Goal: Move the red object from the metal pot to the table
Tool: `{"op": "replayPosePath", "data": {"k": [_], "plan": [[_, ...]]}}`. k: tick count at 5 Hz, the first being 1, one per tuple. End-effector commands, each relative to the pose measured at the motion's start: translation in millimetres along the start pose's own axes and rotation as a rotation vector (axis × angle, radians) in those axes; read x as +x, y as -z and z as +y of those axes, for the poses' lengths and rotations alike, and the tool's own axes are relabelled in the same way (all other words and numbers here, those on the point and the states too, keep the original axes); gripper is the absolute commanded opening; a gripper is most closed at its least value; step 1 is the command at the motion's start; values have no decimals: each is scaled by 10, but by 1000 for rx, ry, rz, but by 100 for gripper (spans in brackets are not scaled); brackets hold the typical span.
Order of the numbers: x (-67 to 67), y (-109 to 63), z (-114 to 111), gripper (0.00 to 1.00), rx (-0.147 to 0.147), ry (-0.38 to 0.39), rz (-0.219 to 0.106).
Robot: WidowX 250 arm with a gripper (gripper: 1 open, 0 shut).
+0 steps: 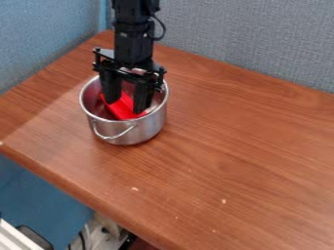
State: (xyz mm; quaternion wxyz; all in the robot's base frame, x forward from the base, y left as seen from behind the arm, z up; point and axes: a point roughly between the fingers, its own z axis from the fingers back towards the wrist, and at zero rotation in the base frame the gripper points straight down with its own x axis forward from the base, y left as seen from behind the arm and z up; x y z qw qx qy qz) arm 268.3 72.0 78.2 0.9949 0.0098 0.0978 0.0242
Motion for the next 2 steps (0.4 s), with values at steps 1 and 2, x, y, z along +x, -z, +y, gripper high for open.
{"op": "replayPosePath", "data": {"k": [1,2], "plan": [[52,-117,7,0,8,-2,-43],[46,-125,3,0,7,-4,-42]]}}
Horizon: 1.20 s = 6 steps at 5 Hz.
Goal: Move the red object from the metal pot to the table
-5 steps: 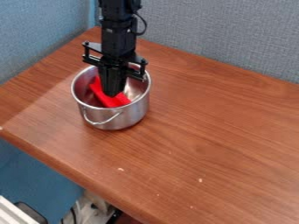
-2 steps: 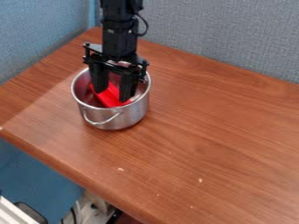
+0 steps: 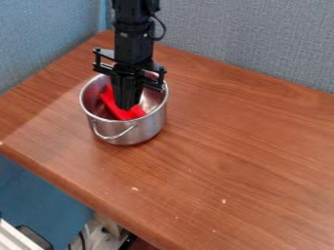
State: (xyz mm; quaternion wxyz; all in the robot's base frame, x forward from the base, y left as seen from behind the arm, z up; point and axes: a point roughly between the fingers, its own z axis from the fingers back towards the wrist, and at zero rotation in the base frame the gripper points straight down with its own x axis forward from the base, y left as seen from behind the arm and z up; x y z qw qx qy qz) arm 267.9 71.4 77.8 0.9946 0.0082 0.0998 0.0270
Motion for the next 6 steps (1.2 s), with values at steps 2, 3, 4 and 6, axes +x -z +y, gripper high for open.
{"op": "replayPosePath", "data": {"k": [2,3,4,6], "plan": [[24,-217,-23,0,8,0,-52],[19,-222,-26,0,7,-1,-51],[0,-310,-49,100,8,-3,-63],[-23,-356,-53,0,8,-10,-67]]}}
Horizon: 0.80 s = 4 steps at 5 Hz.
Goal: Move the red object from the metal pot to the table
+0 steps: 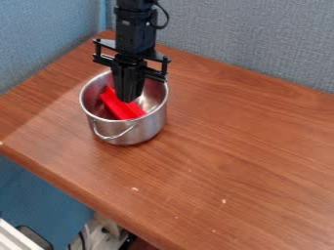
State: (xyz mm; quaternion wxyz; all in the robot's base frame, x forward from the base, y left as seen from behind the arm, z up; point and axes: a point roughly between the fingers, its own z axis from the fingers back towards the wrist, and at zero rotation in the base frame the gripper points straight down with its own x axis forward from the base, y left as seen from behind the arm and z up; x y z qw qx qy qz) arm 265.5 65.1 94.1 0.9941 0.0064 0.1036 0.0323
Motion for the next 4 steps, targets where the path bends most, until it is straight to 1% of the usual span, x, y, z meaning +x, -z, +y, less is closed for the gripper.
{"op": "replayPosePath", "data": {"k": [1,2,3,4], "plan": [[-25,-329,-68,100,23,29,-110],[-73,-579,-238,0,18,92,-171],[-68,-549,-286,100,-5,115,-171],[-65,-490,-274,100,-8,123,-155]]}}
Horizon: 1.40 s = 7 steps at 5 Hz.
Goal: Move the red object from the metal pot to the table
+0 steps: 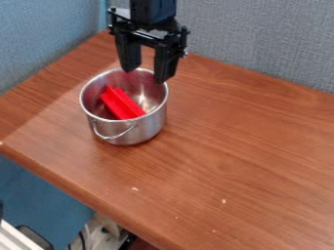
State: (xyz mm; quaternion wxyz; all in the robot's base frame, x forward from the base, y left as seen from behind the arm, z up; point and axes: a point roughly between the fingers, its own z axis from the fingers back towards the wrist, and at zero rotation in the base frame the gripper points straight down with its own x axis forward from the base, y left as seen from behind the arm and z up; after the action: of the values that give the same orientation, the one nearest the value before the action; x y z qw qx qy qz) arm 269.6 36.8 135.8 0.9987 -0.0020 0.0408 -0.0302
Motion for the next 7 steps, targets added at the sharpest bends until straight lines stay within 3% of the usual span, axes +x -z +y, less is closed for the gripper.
{"op": "replayPosePath", "data": {"k": [1,7], "plan": [[-1,-18,19,100,4,0,-13],[-21,250,222,100,29,5,33]]}}
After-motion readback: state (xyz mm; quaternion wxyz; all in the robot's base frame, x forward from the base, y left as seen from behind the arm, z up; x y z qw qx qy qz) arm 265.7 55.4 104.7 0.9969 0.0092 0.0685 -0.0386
